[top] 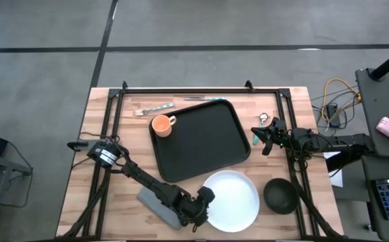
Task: Set up tray
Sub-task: Put the white plate on the black tray to the right of the light orange mug
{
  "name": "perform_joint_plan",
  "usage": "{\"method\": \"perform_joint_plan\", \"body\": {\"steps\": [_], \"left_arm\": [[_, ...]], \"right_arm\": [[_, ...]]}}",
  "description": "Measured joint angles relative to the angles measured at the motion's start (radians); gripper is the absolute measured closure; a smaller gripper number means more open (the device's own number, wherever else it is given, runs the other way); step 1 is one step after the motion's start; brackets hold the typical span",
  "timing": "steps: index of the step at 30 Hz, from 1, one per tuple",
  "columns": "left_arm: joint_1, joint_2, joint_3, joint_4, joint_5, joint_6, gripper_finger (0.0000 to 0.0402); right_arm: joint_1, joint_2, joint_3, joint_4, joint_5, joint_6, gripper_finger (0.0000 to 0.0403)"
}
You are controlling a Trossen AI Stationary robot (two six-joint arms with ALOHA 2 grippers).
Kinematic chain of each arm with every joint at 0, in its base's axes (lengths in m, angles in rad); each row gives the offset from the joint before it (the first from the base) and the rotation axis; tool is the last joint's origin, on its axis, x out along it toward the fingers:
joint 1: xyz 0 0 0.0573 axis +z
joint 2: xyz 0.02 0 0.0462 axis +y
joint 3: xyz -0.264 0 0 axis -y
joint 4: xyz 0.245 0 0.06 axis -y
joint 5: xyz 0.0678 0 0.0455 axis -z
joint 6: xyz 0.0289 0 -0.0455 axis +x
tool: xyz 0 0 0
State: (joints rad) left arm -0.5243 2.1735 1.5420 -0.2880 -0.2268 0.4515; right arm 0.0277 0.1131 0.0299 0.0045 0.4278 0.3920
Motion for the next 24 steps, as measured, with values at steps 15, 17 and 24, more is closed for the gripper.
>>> {"method": "perform_joint_plan", "body": {"steps": [15,17,24], "left_arm": [[0.023,-0.001,0.016,-0.015,-0.055,0.014,0.0401],[0.022,-0.001,0.040,-0.014,-0.068,0.017,0.0401],[0.021,-0.003,0.106,-0.042,-0.071,0.053,0.0402]], "right_arm": [[0.000,0.000,0.000,0.000,0.001,0.000,0.0394],[0.000,0.000,0.000,0.000,0.001,0.000,0.0394],[0.000,0.000,0.000,0.000,0.001,0.000,0.0394]]}}
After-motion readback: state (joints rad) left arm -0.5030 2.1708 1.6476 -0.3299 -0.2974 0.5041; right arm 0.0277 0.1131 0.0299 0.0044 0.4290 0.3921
